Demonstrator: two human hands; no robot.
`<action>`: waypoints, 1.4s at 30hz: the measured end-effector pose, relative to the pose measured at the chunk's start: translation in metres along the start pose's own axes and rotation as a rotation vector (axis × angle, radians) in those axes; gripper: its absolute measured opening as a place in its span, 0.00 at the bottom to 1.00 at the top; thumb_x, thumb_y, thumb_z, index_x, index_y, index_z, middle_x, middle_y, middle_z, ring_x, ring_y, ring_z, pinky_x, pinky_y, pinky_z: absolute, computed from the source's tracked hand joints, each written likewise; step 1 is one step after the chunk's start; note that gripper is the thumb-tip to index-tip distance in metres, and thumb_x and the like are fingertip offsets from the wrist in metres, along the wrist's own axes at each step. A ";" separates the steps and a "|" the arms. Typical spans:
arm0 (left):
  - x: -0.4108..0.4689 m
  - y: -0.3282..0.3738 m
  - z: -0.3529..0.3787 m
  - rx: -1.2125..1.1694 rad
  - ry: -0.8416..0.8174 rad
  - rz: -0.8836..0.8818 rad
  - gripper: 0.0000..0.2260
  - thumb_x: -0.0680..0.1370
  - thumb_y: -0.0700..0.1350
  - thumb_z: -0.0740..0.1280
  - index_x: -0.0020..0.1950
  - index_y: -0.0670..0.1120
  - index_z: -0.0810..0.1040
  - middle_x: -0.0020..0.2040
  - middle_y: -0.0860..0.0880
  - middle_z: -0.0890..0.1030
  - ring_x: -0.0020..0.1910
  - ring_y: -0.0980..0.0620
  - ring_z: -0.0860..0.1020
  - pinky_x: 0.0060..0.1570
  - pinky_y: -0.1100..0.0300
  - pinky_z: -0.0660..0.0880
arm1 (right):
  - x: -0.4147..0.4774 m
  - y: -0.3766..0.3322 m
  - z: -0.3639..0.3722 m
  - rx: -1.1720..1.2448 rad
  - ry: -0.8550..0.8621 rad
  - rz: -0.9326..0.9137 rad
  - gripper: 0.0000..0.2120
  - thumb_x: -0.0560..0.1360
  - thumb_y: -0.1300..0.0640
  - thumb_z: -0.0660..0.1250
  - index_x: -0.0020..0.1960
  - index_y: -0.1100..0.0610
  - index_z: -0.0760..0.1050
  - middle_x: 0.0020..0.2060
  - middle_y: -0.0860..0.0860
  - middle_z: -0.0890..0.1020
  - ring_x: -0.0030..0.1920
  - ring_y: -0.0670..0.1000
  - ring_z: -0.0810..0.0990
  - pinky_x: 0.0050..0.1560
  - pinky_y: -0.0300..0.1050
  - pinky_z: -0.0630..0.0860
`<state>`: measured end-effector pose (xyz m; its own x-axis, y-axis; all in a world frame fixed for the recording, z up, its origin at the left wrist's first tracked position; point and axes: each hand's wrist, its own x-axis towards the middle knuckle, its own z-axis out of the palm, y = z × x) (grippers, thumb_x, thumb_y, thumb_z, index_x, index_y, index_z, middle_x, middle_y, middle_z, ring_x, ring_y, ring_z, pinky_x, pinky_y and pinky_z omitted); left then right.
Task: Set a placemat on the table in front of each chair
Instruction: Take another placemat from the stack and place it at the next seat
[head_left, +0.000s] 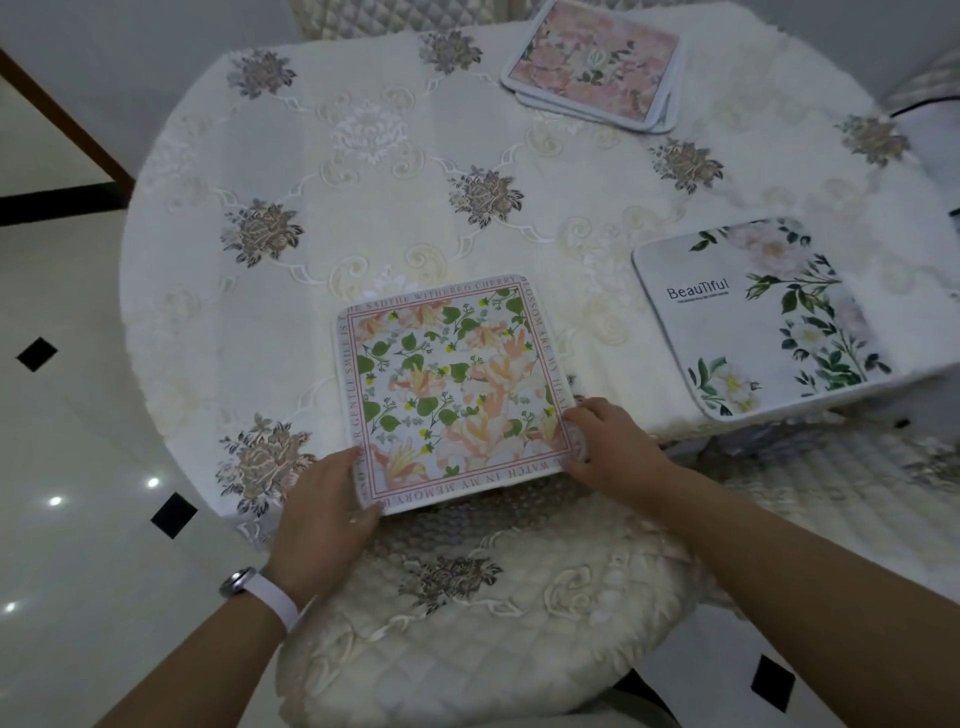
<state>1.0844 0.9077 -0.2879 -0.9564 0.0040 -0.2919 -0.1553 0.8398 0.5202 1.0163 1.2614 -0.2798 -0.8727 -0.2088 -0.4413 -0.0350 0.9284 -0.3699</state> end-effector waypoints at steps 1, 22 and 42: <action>-0.003 -0.001 0.004 0.054 -0.013 0.019 0.33 0.70 0.50 0.75 0.71 0.45 0.69 0.66 0.45 0.75 0.64 0.44 0.72 0.63 0.45 0.71 | -0.002 -0.001 0.001 -0.046 -0.012 -0.020 0.26 0.70 0.46 0.71 0.66 0.51 0.70 0.66 0.53 0.70 0.62 0.57 0.71 0.61 0.55 0.74; -0.004 -0.003 0.017 0.075 0.055 0.041 0.33 0.68 0.49 0.78 0.70 0.44 0.71 0.70 0.42 0.73 0.69 0.41 0.69 0.68 0.43 0.67 | -0.007 -0.004 0.004 -0.115 0.023 -0.037 0.25 0.71 0.52 0.69 0.66 0.54 0.69 0.69 0.55 0.67 0.65 0.59 0.68 0.64 0.55 0.72; -0.015 0.022 -0.002 0.094 -0.020 -0.093 0.27 0.71 0.56 0.72 0.68 0.49 0.72 0.62 0.48 0.78 0.60 0.45 0.76 0.58 0.47 0.75 | -0.010 -0.007 0.000 -0.209 0.002 -0.058 0.23 0.72 0.48 0.65 0.65 0.52 0.66 0.66 0.54 0.68 0.61 0.56 0.69 0.56 0.51 0.74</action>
<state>1.0949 0.9249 -0.2706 -0.9336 -0.0660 -0.3521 -0.2182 0.8842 0.4129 1.0248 1.2569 -0.2727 -0.8672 -0.2634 -0.4226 -0.1855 0.9584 -0.2167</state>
